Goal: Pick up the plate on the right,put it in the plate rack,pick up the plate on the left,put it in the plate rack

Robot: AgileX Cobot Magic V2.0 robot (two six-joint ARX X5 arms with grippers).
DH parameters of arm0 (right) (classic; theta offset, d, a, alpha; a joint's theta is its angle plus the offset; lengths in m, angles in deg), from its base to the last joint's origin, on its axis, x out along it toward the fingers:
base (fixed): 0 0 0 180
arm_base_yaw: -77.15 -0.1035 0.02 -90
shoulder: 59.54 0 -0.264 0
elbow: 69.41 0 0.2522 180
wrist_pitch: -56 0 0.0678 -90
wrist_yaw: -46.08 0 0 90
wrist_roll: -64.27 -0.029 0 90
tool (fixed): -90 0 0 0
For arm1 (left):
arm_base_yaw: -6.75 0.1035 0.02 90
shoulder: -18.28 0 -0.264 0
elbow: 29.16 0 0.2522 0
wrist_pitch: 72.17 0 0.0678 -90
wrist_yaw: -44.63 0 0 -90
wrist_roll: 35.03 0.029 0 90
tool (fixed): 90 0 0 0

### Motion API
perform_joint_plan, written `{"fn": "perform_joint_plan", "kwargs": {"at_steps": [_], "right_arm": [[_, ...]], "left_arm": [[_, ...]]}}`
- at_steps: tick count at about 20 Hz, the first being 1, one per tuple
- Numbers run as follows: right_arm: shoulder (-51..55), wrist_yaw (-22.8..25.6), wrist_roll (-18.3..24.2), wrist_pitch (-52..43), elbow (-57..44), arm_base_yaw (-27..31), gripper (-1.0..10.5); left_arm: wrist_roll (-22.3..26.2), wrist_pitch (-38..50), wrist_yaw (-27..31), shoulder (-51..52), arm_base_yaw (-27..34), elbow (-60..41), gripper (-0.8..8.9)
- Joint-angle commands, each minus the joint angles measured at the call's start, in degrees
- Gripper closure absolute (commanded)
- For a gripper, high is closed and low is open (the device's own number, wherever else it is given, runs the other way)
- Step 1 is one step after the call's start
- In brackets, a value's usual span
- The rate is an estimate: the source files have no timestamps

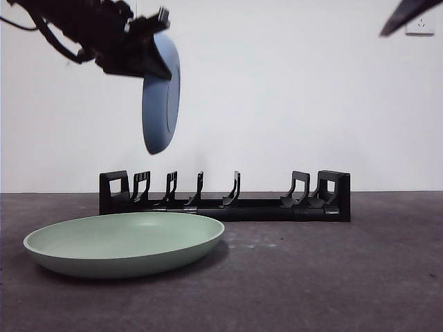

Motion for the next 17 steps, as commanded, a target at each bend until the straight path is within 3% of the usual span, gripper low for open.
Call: {"fn": "perform_joint_plan", "kwargs": {"at_steps": [1,17], "right_arm": [[0.2,-0.2,1.4,0.8,-3.3,-1.0,5.1],[0.2,-0.4,0.3,-5.0,-7.6,-3.6,5.1]], "left_arm": [[-0.2,1.9,-0.3,-2.8,0.9,0.0,8.22],[0.0,3.3,0.9,-11.1,1.2,0.0,8.22]]}}
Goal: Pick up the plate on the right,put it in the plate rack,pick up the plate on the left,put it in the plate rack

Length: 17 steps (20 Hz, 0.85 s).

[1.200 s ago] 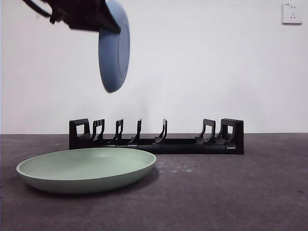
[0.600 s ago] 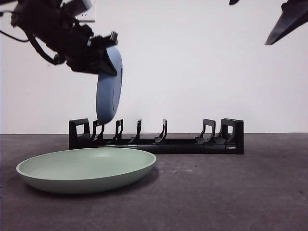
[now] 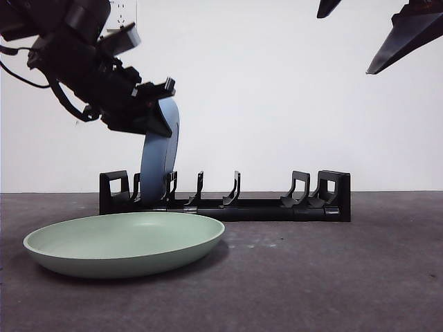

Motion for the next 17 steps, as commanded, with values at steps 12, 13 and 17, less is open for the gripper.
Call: {"fn": "perform_joint_plan", "kwargs": {"at_steps": [12,13,17], "right_arm": [[0.1,-0.2,-0.1,-1.7,-0.5,-0.1,5.1],[0.1,-0.2,-0.1,-1.8,-0.5,-0.1,5.1],[0.1,-0.2,-0.1,-1.9,-0.5,-0.1,5.1]], "left_arm": [[2.1,-4.7,3.8,-0.7,0.1,0.0,8.12],[2.1,-5.0,3.5,-0.7,0.0,0.0,8.10],[2.0,-5.0,0.2,-0.7,-0.1,0.0,6.75]]}}
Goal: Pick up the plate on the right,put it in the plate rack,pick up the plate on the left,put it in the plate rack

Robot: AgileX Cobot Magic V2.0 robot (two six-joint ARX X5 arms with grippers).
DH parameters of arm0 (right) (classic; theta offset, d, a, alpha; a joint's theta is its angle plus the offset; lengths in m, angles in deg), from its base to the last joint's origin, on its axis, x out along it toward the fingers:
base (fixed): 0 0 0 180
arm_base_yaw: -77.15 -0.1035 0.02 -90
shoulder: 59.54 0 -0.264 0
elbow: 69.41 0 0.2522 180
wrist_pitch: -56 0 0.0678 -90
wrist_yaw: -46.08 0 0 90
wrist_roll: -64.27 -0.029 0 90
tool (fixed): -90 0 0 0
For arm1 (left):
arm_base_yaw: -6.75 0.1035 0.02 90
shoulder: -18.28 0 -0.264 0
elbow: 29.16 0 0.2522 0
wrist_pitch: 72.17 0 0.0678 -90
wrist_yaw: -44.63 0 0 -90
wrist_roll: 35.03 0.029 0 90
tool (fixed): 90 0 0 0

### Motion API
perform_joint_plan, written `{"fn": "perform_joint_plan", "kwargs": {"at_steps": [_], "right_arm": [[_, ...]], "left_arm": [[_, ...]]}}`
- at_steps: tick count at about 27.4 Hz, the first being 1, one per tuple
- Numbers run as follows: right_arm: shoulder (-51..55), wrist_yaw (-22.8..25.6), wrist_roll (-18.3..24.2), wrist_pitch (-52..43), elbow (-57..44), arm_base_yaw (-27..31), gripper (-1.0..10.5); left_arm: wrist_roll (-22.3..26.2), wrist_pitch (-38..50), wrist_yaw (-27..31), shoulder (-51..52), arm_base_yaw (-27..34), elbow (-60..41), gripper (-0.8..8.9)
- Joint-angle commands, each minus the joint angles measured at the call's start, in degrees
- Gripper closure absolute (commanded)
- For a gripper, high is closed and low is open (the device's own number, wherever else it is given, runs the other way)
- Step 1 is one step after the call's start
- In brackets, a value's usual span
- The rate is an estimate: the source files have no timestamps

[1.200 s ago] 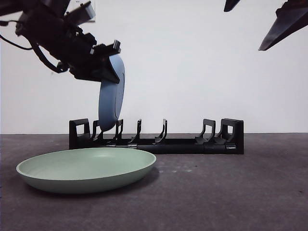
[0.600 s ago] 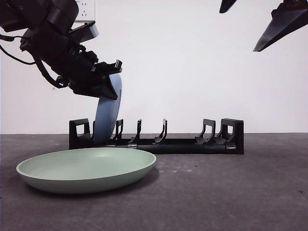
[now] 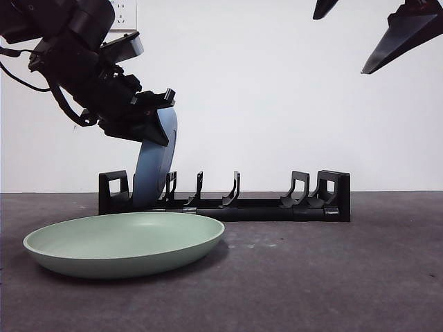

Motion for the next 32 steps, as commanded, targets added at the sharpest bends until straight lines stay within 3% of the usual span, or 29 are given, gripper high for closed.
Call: {"fn": "perform_joint_plan", "kwargs": {"at_steps": [1,13,21,28,31,32], "right_arm": [[0.1,-0.2,-0.1,-0.1,-0.5,-0.1,5.1],[0.1,-0.2,-0.1,-0.3,-0.5,-0.1,5.1],[0.1,-0.2,-0.3,-2.7,-0.5,-0.1,5.1],[0.1,-0.2,-2.3,-7.4,-0.5,-0.1,5.1],[-0.2,0.9,-3.7,-10.3,-0.6,-0.1,5.1],[-0.4,1.2,-3.7,-11.0,-0.7,-0.1,5.1]], "left_arm": [[0.2,-1.6,-2.3,-0.2,0.0,-0.5,6.37],[-0.7,-2.4,-4.3,0.9,-0.5,-0.5,6.16],[-0.5,-6.2,-4.2,8.9,-0.6,-0.5,6.15],[0.5,-15.4,-4.2,20.5,-0.6,-0.5,6.15],[4.4,-21.5,-5.2,26.7,-0.9,-0.5,5.99],[5.8,-23.6,-5.4,28.9,-1.0,-0.5,5.50]]}}
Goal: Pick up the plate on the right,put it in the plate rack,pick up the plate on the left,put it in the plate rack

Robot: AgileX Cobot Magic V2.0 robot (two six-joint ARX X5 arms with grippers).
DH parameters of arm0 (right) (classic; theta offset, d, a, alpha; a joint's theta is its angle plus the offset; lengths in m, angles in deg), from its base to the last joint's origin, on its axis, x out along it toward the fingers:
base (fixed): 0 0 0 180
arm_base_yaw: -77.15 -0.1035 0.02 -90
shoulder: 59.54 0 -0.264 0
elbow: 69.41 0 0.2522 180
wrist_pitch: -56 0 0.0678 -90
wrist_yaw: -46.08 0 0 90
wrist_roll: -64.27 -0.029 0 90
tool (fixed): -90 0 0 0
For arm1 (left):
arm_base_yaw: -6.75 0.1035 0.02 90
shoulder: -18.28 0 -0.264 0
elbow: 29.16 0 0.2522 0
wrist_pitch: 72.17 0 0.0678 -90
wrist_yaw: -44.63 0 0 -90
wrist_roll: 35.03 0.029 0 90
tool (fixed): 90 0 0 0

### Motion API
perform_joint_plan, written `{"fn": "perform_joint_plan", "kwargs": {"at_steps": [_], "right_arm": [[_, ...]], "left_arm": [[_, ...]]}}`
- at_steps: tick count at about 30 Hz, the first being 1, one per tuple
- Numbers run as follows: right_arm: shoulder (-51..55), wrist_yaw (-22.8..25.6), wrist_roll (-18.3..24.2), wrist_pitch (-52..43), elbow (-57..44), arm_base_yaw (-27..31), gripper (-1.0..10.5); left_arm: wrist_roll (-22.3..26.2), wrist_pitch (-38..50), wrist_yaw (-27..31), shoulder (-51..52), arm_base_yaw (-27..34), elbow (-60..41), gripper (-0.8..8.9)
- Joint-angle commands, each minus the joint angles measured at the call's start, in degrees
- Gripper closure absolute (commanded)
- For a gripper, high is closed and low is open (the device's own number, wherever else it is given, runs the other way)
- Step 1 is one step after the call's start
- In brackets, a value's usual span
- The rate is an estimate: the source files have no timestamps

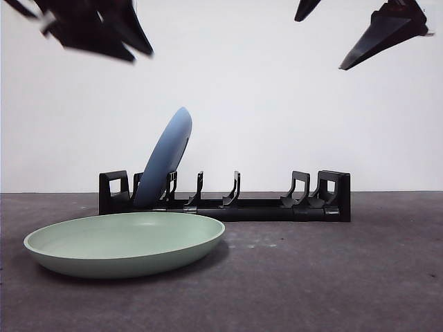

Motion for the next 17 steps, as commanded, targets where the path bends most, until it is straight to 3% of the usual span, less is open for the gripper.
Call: {"fn": "perform_joint_plan", "kwargs": {"at_steps": [1,3,8,17], "right_arm": [[-0.8,0.9,-1.4,-1.9,-0.9,-0.1,5.1],[-2.1,1.3,-2.3,-2.3,-1.2,-0.4,5.1],[-7.8,2.1,-2.4,-3.7,-1.6,-2.7,5.1],[-19.8,4.6,-6.6,-12.5,-1.6,-9.4,5.1]], "left_arm": [[5.5,-5.2,-0.8,6.3,-0.5,-0.4,4.99],[6.7,-8.4,-0.8,10.5,-0.5,-0.4,4.63],[9.9,-15.9,-1.1,21.1,-0.5,-0.4,4.63],[17.7,-29.4,-0.9,34.5,-0.9,-0.4,4.63]]}}
